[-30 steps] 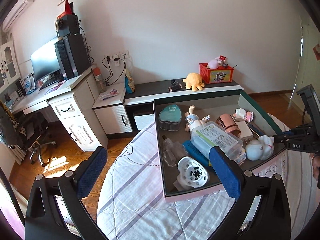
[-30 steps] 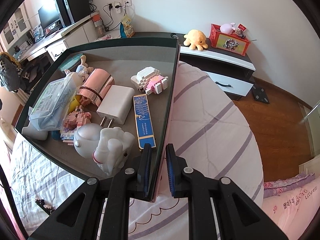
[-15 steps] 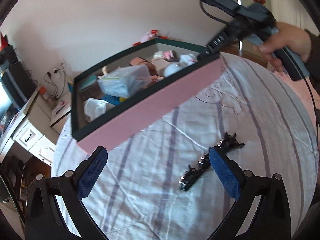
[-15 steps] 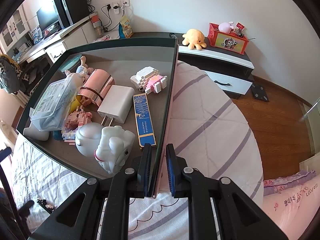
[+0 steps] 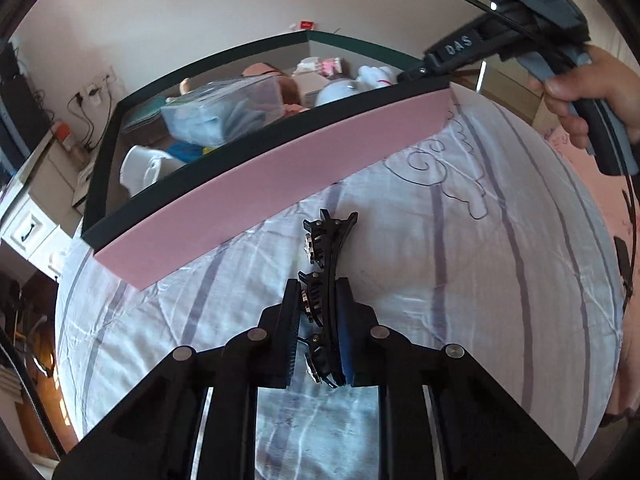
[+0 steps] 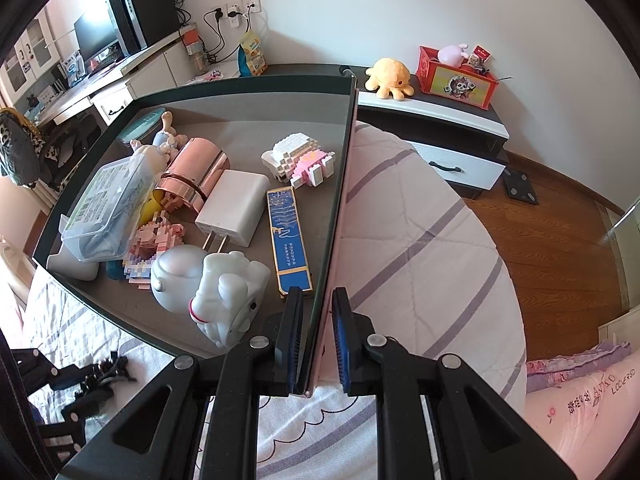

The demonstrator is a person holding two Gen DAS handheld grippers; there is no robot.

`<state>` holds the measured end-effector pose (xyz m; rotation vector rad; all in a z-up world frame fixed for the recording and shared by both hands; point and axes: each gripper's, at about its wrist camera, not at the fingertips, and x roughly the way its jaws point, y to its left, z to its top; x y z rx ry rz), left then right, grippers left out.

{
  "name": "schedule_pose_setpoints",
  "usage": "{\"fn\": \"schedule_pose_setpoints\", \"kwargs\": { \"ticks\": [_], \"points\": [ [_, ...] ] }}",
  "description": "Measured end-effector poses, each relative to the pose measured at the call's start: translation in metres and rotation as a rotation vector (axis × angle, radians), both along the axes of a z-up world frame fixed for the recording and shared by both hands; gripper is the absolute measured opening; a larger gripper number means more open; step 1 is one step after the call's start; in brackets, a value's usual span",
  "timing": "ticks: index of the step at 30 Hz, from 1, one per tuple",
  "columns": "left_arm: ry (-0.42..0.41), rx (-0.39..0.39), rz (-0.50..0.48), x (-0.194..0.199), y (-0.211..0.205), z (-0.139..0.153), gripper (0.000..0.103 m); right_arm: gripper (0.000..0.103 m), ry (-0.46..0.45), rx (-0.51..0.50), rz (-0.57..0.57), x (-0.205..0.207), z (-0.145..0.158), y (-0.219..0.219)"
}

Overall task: Organize rigid objects
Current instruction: 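Carry the black hair clip over the pink box with the left tool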

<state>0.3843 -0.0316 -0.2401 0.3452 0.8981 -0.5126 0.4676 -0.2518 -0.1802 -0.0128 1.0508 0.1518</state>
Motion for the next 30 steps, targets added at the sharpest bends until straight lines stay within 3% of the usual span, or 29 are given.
{"fn": "schedule_pose_setpoints", "kwargs": {
  "ticks": [9, 11, 15, 23, 30],
  "points": [
    [-0.008, 0.033, 0.221, 0.009, 0.054, 0.000, 0.016, 0.015, 0.000, -0.004, -0.002, -0.001, 0.000, 0.000],
    [-0.001, 0.004, 0.256, 0.009, 0.065, 0.002, 0.017, 0.015, 0.000, -0.006, -0.003, -0.001, 0.000, 0.001],
    [-0.013, 0.018, 0.309, 0.008, 0.075, 0.004, 0.016, 0.015, 0.000, -0.009, -0.004, -0.002, 0.000, 0.001],
    [-0.002, 0.020, 0.360, 0.013, 0.087, 0.000, 0.016, 0.015, 0.000, -0.009, -0.005, -0.002, 0.000, 0.001],
    [-0.046, -0.005, 0.384, 0.005, 0.089, 0.011, 0.016, 0.015, -0.001, -0.009, -0.004, -0.004, -0.001, 0.003]
  ]
}}
